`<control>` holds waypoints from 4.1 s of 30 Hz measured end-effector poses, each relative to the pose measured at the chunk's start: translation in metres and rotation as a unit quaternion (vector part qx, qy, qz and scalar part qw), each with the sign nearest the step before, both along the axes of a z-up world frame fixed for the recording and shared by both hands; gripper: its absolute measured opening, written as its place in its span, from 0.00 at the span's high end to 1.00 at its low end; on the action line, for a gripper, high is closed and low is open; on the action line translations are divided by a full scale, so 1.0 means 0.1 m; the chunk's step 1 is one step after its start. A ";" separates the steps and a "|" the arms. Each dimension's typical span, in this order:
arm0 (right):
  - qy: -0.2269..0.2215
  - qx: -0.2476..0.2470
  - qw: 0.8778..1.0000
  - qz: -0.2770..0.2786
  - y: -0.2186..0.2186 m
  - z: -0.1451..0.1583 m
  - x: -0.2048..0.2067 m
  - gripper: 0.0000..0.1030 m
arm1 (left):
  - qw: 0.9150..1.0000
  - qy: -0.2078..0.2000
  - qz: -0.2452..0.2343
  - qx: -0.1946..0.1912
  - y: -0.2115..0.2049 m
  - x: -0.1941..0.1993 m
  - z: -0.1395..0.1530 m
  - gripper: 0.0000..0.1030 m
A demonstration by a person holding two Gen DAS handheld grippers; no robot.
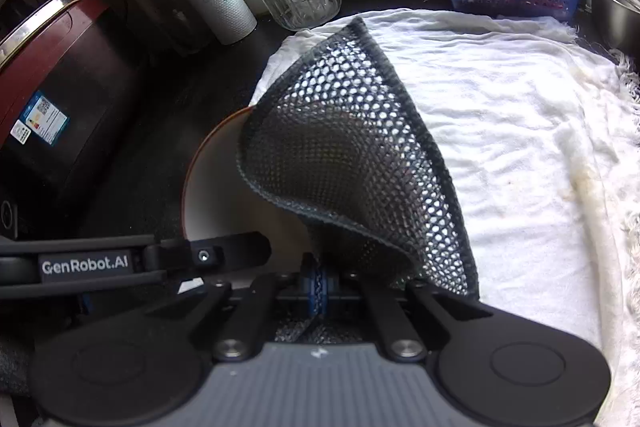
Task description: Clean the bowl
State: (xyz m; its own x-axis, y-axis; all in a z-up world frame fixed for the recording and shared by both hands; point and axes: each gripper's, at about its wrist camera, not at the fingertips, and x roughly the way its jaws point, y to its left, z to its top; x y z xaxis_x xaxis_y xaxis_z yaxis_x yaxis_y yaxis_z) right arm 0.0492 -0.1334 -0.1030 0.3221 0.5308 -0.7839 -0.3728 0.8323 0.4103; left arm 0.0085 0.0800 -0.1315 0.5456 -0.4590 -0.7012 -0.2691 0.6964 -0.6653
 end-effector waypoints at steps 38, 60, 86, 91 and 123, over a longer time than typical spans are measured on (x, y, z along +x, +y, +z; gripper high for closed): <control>0.024 0.008 1.000 -0.005 -0.01 -0.03 -0.10 0.99 | 0.998 0.033 -0.034 0.034 -0.13 0.11 -0.04 0.87; -0.072 -0.093 0.993 0.024 0.07 0.14 -0.04 0.99 | 0.988 -0.080 -0.062 0.120 -0.22 0.08 0.28 0.89; -0.081 -0.118 0.986 0.084 0.22 0.07 -0.07 0.99 | 0.894 -0.157 -0.207 0.365 -0.76 0.03 0.58 0.92; -0.122 -0.152 0.977 0.085 0.17 0.10 -0.08 0.99 | 0.944 -0.137 -0.139 0.266 -0.59 0.07 0.43 0.92; -0.102 -0.121 0.983 0.089 0.21 0.16 -0.05 0.99 | 0.954 -0.109 -0.142 0.239 -0.45 0.15 0.48 0.91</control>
